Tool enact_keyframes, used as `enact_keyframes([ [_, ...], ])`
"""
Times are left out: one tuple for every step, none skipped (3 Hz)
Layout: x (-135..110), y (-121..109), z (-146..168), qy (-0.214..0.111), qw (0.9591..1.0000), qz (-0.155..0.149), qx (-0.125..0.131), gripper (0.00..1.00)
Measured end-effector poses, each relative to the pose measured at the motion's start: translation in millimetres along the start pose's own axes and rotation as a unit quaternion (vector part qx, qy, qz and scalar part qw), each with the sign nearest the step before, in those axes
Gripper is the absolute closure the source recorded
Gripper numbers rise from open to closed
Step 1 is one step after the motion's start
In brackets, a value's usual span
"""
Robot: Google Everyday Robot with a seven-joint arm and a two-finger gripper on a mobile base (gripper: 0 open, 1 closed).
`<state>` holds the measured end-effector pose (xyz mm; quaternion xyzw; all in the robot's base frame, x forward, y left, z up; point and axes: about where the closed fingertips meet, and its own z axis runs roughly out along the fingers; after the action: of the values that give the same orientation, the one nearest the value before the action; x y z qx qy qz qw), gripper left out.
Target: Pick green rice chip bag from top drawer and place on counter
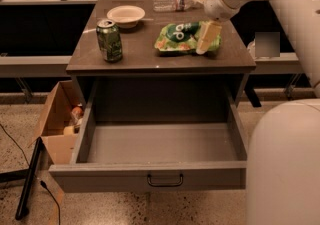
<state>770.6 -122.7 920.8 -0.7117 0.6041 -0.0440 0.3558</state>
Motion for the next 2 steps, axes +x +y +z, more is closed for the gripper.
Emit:
enact_keyframes([
  [13.2,24.2,-72.1,0.009,0.9973,0.052,0.052,0.00],
  [18.2,50.1,-144.1,0.032,0.9894,0.091,0.109,0.00],
])
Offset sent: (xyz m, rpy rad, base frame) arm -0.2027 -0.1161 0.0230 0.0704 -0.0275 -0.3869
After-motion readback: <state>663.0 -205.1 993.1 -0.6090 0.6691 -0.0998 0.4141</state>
